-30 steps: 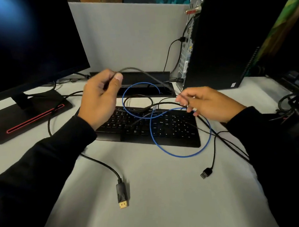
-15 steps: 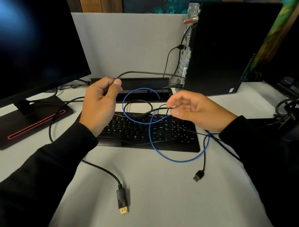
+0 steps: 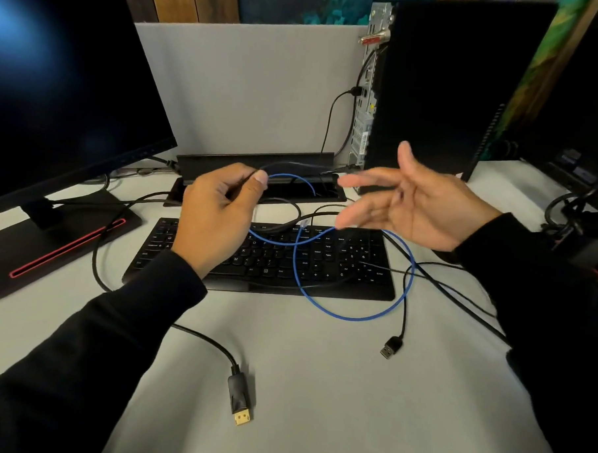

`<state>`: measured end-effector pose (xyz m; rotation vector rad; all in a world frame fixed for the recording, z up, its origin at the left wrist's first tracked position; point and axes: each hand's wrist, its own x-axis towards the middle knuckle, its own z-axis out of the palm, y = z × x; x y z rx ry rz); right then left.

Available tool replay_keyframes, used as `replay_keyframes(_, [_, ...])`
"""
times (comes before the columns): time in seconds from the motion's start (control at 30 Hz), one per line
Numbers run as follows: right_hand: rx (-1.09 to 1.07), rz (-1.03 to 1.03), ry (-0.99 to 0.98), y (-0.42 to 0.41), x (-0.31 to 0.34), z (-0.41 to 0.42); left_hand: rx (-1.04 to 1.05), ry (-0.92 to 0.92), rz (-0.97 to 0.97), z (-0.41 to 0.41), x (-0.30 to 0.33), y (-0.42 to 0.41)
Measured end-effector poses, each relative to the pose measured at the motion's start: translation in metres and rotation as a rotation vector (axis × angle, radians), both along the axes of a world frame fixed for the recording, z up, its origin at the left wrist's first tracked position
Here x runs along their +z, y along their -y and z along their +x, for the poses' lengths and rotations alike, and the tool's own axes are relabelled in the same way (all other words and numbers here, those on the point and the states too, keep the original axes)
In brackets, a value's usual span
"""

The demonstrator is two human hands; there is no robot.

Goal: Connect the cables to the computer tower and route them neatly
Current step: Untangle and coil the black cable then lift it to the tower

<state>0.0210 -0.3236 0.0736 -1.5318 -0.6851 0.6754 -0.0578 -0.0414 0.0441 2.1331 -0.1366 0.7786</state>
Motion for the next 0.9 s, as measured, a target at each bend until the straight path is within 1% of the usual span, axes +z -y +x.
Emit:
replay_keyframes(0.03, [0.052,0.005,-0.040,-0.001,0.000,-0.002,0.041,0.002,-0.022,0.002,-0.002,-0.001])
replay_keyframes(0.07, [0.056,-0.004,-0.009,-0.001,-0.001,-0.001,0.066,-0.005,-0.031,0.003,-0.004,-0.004])
replay_keyframes(0.1, [0.011,0.010,0.056,-0.002,-0.002,0.000,0.077,-0.020,-0.032,0.005,-0.006,-0.008])
replay_keyframes(0.17, [-0.236,0.104,0.166,0.000,-0.002,0.010,0.061,-0.059,-0.013,0.008,-0.009,-0.017])
replay_keyframes(0.23, [-0.537,0.215,0.184,0.009,-0.001,0.025,0.040,-0.098,0.056,0.009,-0.010,-0.027])
replay_keyframes(0.3, [-0.790,0.323,0.116,0.027,-0.001,0.042,0.018,-0.124,0.092,0.011,-0.009,-0.039])
replay_keyframes(0.37, [-0.994,0.408,0.019,0.049,-0.007,0.054,-0.004,-0.136,0.073,0.011,-0.004,-0.050])
replay_keyframes(0.47, [-1.154,0.378,-0.019,0.069,-0.018,0.063,-0.020,-0.169,0.021,0.010,0.004,-0.060])
replay_keyframes(0.5, [-1.165,0.355,-0.017,0.068,-0.021,0.062,-0.045,-0.178,-0.055,0.011,0.006,-0.061])
replay_keyframes(0.53, [-1.160,0.323,-0.012,0.065,-0.024,0.063,-0.106,-0.189,-0.193,0.010,0.007,-0.060])
replay_keyframes(0.57, [-1.141,0.269,-0.005,0.061,-0.027,0.063,-0.195,-0.203,-0.370,0.010,0.009,-0.056])
replay_keyframes(0.6, [-1.102,0.180,0.010,0.055,-0.028,0.061,-0.277,-0.213,-0.535,0.009,0.011,-0.051])
replay_keyframes(0.63, [-1.057,0.032,0.046,0.049,-0.028,0.058,-0.324,-0.221,-0.651,0.008,0.014,-0.045])
replay_keyframes(0.67, [-1.013,-0.206,0.105,0.044,-0.029,0.055,-0.334,-0.225,-0.711,0.006,0.018,-0.039])
replay_keyframes(0.73, [-0.932,-0.810,0.302,0.038,-0.032,0.050,-0.317,-0.221,-0.723,0.003,0.023,-0.027])
replay_keyframes(0.77, [-0.926,-0.954,0.457,0.031,-0.029,0.044,-0.304,-0.218,-0.706,0.001,0.023,-0.022])
replay_keyframes(0.8, [-0.930,-0.950,0.637,0.022,-0.022,0.036,-0.293,-0.221,-0.683,-0.001,0.024,-0.016])
replay_keyframes(0.83, [-0.889,-0.857,0.818,0.012,-0.013,0.025,-0.289,-0.233,-0.657,-0.002,0.024,-0.011])
replay_keyframes(0.87, [-0.785,-0.748,0.974,0.001,-0.006,0.014,-0.302,-0.248,-0.627,-0.005,0.023,-0.006])
replay_keyframes(0.9, [-0.656,-0.668,1.089,-0.011,-0.001,0.001,-0.330,-0.266,-0.593,-0.007,0.022,0.000])
